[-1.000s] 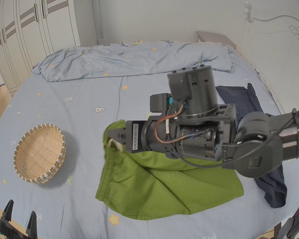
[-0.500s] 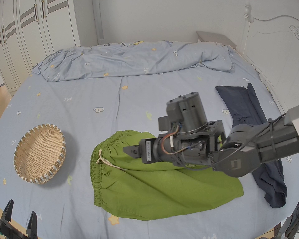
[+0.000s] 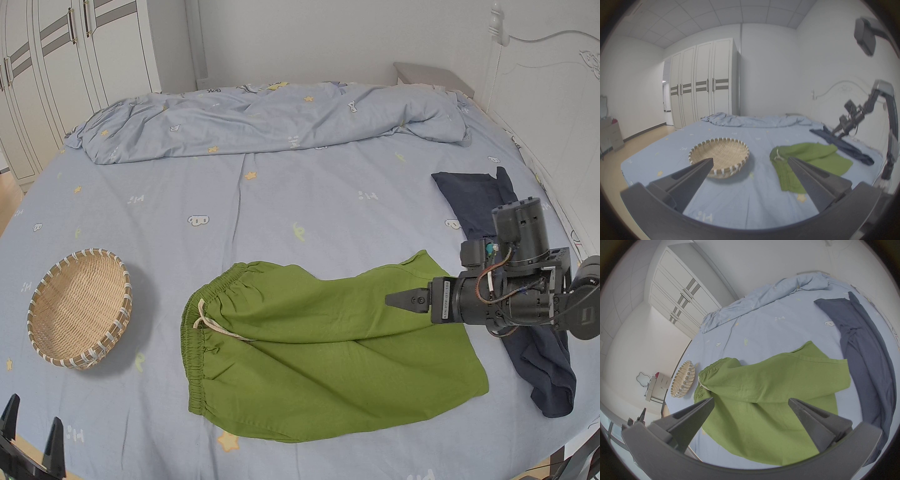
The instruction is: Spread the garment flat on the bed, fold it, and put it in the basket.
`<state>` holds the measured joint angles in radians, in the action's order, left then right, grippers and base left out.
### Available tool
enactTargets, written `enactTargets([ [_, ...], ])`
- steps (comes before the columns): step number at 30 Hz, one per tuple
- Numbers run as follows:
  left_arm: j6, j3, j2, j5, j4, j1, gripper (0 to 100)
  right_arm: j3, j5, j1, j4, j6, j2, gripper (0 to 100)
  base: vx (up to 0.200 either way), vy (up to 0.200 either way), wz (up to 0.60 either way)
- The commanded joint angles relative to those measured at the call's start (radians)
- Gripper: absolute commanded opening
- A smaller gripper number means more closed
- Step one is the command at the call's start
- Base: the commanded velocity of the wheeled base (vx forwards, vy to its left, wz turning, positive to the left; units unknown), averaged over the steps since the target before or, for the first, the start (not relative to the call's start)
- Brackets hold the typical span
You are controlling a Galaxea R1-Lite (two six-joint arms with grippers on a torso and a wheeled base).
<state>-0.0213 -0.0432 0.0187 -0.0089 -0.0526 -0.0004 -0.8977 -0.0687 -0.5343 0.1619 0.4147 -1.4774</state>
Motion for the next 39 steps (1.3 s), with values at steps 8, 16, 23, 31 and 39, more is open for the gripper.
enactTargets([
  [8, -0.411, -0.484, 0.641, -0.522, 0.212, -0.147, 100, 0.203, -0.103, 0.174, 0.002, -0.004, 0.201, 100, 0.000, 0.000, 0.00],
  [16, -0.463, -0.454, 1.103, -0.724, -0.046, -0.141, 100, 0.206, -0.100, 0.172, 0.001, -0.010, 0.204, 100, 0.000, 0.000, 0.00],
  [23, -0.424, -0.443, 1.416, -0.706, -0.279, -0.079, 100, 0.215, -0.098, 0.175, 0.001, -0.008, 0.204, 100, 0.000, 0.000, 0.00],
  [31, -0.203, -0.403, 1.578, -0.865, -0.311, 0.105, 100, 0.224, -0.097, 0.165, 0.001, -0.011, 0.203, 100, 0.000, 0.000, 0.00],
  [39, -0.146, -0.412, 1.716, -0.870, -0.398, 0.115, 100, 0.224, -0.097, 0.160, 0.001, -0.011, 0.204, 100, 0.000, 0.000, 0.00],
])
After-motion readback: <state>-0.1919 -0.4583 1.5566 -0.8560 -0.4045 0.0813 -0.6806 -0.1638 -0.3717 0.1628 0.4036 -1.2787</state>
